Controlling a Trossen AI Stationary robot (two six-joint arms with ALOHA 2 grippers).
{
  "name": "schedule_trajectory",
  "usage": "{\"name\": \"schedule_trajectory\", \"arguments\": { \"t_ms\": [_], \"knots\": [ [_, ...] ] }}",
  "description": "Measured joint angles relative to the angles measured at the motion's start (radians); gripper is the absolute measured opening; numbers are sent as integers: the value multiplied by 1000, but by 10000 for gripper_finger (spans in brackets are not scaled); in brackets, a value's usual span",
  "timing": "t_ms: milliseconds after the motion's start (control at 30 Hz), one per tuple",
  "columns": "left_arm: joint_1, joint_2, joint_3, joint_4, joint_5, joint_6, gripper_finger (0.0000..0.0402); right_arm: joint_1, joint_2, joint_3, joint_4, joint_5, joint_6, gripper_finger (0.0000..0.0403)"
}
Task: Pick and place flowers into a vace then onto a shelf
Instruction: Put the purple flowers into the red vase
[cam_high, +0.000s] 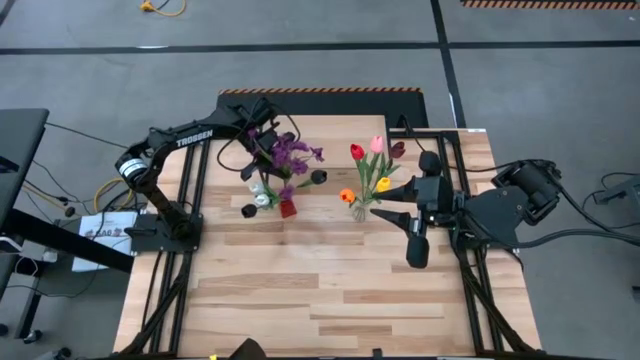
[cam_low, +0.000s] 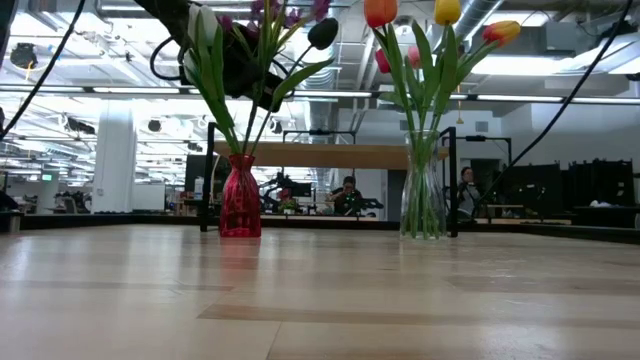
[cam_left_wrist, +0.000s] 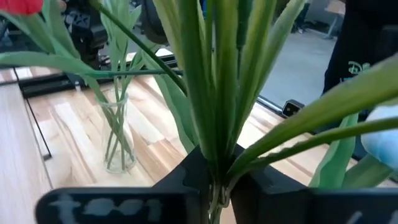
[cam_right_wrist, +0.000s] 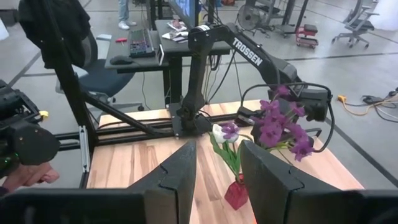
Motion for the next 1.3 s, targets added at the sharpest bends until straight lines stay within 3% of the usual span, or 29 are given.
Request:
{"name": "schedule_trajectory", "arguments": {
  "t_ms": [167,667,1300],
  "knots": [
    [0,0,0,33,-9,-85,51,0,0,0,0,-4,0,118],
    [0,0,0,30,-18,-124,97,0,0,0,-1,-9,0,118],
    [-9,-65,0,-59,-180,-178,120,0,0,0,-10,-32,0,118]
  ]
}}
